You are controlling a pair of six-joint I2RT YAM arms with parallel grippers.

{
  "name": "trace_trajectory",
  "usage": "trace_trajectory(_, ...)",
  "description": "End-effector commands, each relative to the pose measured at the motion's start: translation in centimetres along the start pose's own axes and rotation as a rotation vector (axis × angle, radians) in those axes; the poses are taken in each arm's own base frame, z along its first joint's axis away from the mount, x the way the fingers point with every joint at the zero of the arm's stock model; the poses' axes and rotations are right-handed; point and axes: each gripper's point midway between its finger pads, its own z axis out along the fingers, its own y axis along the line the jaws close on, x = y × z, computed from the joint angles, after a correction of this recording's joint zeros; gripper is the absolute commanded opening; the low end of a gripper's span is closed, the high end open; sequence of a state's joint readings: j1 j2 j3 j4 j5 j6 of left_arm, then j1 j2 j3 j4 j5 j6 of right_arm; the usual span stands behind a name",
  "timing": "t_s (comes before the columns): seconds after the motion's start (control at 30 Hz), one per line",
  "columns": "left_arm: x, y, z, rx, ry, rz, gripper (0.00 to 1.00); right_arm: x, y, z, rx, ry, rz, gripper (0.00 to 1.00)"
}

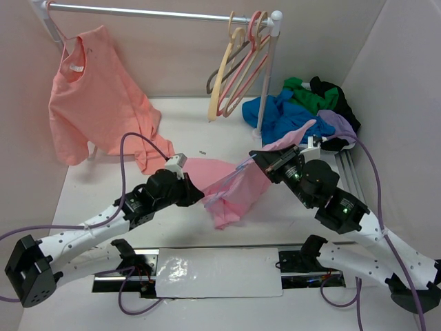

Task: Place the t-shirt on the hanger
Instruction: Place tshirt on hanger

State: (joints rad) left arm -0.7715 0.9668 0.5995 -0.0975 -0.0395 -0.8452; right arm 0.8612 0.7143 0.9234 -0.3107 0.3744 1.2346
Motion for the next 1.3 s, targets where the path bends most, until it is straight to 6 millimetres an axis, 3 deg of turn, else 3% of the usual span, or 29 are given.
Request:
trace_trajectory(0.0,-0.1,0.3,-0.4,0.0,-0.019,-0.014,0.0,-4.5,5.0,-1.4,-0.145,-0.156,0.094,0.0)
trace_trajectory(0.1,0.1,0.5,-0.6,-0.008,-0.012,-0.014,0.0,-6.1,6.7,-2.1,-0.18,-0.207,0.105,0.0)
trace_trajectory(0.3,0.2,0.4,-0.8,0.0,-0.004,-0.005,0.0,-8.1,6.9,-2.8,-0.183,-0.302,0.115,0.0)
trace_trajectory(0.47,0.9,0.8,-1.0,-0.006,0.02,0.017,0.0,-10.0,7.5,-4.6,-0.216,-0.366,0.161,0.0)
trace_trajectory(0.63,2.2,1.2,-1.2,-0.003,0.057,0.021,0.0,-10.5,6.8,-4.7,-0.201,-0.406,0.159,0.0)
trace_trajectory(0.77,2.0,0.9,-1.9,0.016,0.051,0.03,0.0,-9.0,6.0,-2.4,-0.135,-0.364,0.102,0.0)
trace_trajectory(0.87,-0.1,-0.8,-3.1,0.03,0.02,0.067,0.0,-7.1,4.6,-0.9,-0.069,-0.294,0.05,0.0)
trace_trajectory(0.9,-2.0,-2.5,-4.0,0.062,-0.016,0.078,0.0,-6.3,4.5,-0.2,-0.057,-0.26,0.036,0.0)
trace_trajectory(1.03,-4.6,-3.9,-5.3,0.02,-0.026,0.15,0.0,-4.2,3.1,1.4,-0.052,-0.191,0.058,0.0)
trace_trajectory(1.23,-10.1,-7.6,-7.1,0.02,-0.097,0.25,0.0,-2.6,2.1,3.4,-0.042,-0.13,0.123,0.0)
trace_trajectory(1.27,-10.1,-7.5,-6.8,-0.002,-0.07,0.28,0.0,-2.8,1.8,3.6,-0.041,-0.141,0.133,0.0)
